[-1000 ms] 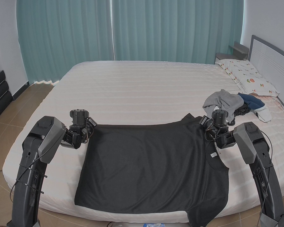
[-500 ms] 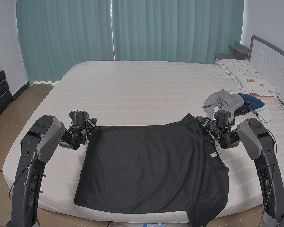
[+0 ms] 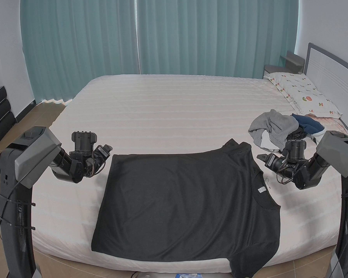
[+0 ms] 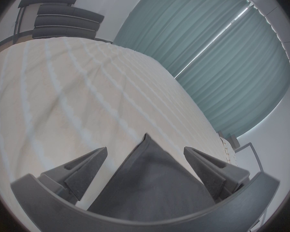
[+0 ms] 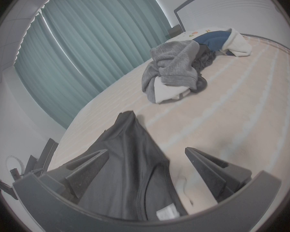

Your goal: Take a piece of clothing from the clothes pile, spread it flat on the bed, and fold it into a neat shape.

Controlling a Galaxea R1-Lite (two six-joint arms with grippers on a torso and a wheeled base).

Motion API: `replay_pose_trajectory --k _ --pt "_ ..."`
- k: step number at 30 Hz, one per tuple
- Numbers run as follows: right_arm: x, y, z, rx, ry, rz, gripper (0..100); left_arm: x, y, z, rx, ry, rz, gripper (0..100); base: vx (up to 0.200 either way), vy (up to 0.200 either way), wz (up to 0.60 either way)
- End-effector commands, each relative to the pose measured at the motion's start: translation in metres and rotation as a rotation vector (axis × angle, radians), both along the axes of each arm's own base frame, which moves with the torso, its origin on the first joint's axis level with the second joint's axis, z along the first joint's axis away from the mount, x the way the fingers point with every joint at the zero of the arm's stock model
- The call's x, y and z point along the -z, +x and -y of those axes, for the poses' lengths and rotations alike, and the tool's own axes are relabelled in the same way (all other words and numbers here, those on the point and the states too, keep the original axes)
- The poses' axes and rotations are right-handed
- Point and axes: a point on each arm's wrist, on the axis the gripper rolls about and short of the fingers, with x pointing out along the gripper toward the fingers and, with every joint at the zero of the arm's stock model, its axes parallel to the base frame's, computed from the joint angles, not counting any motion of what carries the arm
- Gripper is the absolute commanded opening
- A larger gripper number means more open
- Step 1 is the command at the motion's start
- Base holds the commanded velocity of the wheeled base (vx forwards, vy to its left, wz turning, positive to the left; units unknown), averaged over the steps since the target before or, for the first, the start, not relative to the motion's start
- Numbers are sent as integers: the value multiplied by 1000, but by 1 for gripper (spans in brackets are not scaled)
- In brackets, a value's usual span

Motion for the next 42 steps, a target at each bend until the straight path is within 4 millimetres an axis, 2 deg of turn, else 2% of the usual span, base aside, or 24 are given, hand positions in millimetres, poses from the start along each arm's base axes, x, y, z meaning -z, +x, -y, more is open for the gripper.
replay_pose_trajectory --k 1,4,5,6,9,11,18,22,26,31,42 --pt "-59 -113 5 -111 71 -45 100 -31 -104 -3 94 -60 -73 100 0 0 0" --pt "-53 -138 3 -117 77 -106 100 -23 -133 2 111 -67 -93 100 0 0 0" --pt "-53 -138 3 -117 77 -106 100 -23 -133 2 111 -67 -93 100 0 0 0" --pt "-48 -151 1 -119 82 -148 100 -19 -149 4 109 -87 -103 100 -200 0 0" --pt "-39 -166 1 -135 97 -208 100 -8 -170 7 131 -93 -145 100 -200 0 0" --pt "-34 -171 0 -160 118 -235 100 -4 -177 8 153 -107 -162 100 -200 0 0" --pt "-20 -190 -2 -220 163 -323 100 14 -184 7 183 -118 -221 100 -171 0 0" --pt "-14 -190 -2 -234 175 -334 100 27 -190 6 195 -80 -233 100 0 0 0" --pt "-8 -191 -2 -235 177 -348 100 36 -205 4 251 -5 -240 100 0 0 0" --pt "-7 -194 -2 -240 172 -332 100 50 -209 3 271 38 -249 100 0 0 0" --pt "-5 -195 -3 -241 173 -332 100 57 -214 13 316 99 -272 100 0 0 0"
